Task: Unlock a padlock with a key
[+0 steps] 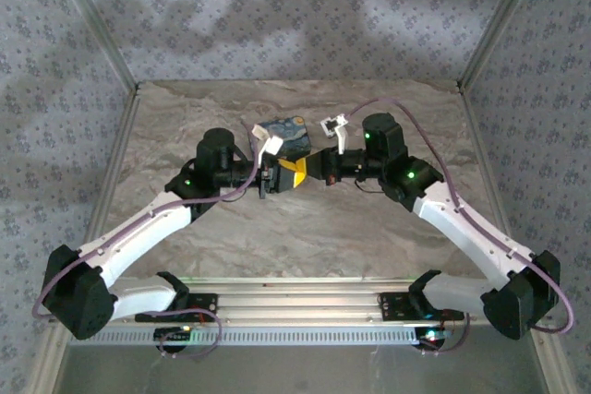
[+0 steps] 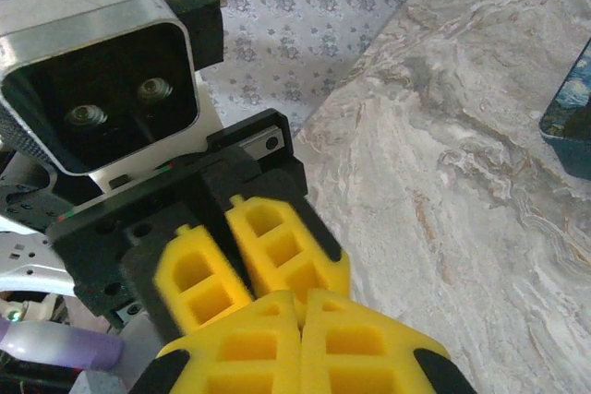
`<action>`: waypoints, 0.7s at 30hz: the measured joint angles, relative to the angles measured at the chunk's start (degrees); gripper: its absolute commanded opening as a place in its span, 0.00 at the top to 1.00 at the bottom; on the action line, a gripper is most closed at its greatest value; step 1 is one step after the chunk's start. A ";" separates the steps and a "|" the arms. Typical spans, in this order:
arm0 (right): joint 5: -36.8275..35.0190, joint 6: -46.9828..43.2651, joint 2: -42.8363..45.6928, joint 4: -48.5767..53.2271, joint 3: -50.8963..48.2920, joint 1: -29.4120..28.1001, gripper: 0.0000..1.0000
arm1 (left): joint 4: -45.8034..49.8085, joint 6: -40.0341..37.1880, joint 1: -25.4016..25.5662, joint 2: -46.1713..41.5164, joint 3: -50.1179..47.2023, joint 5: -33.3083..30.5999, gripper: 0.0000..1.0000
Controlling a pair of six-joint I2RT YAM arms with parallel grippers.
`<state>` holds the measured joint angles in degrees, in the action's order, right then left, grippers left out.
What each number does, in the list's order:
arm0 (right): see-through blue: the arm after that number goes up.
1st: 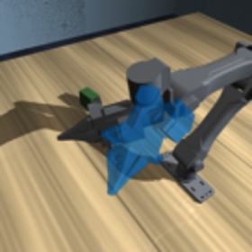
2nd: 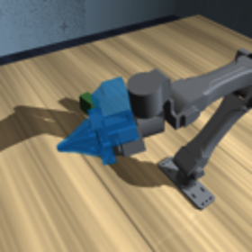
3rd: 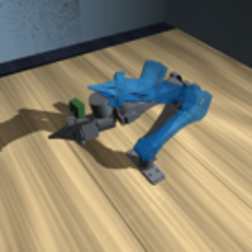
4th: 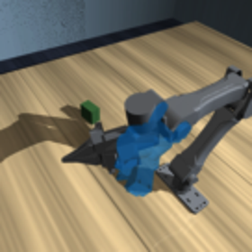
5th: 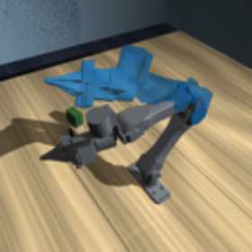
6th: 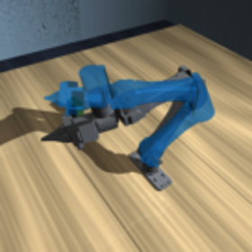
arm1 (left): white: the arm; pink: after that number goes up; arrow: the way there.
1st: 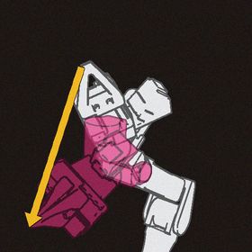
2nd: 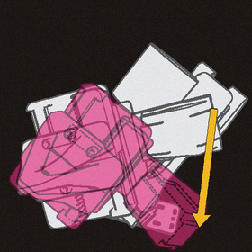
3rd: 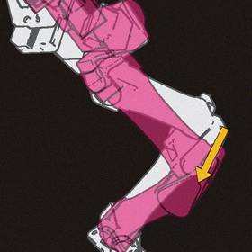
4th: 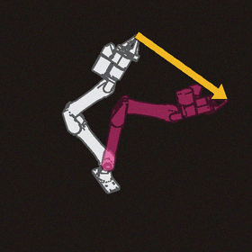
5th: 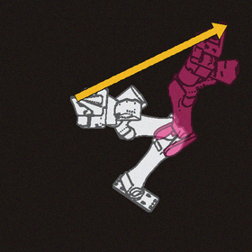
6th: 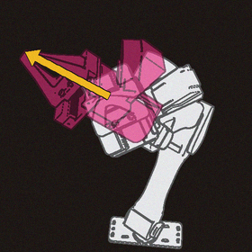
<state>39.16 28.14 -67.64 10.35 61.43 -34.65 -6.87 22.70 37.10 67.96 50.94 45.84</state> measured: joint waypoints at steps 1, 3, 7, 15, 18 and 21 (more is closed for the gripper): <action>-0.52 -0.22 0.31 0.15 0.00 0.11 1.00 | 0.85 -0.46 -0.11 -0.31 0.00 -0.17 0.52; -1.60 -0.81 0.96 0.39 0.00 0.39 1.00 | 2.60 -0.87 -0.50 -0.96 0.00 -0.87 0.44; -4.20 -3.19 1.97 2.16 0.26 0.50 1.00 | 5.53 -1.44 -1.90 -2.91 -0.04 -2.73 0.42; -6.43 -7.67 1.97 4.90 1.90 0.50 1.00 | 0.76 4.90 -5.22 -6.80 -2.78 -3.82 0.46; -6.67 -7.65 1.97 4.83 1.90 0.55 1.00 | -2.45 7.61 -5.14 -6.38 -3.91 -3.67 0.49; -6.99 -6.93 1.64 4.66 1.90 0.61 1.00 | -5.49 10.51 -5.05 -4.76 -4.42 -3.78 0.51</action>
<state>32.16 21.21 -66.00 15.00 63.33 -34.04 -12.36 33.21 32.05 63.20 46.52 42.06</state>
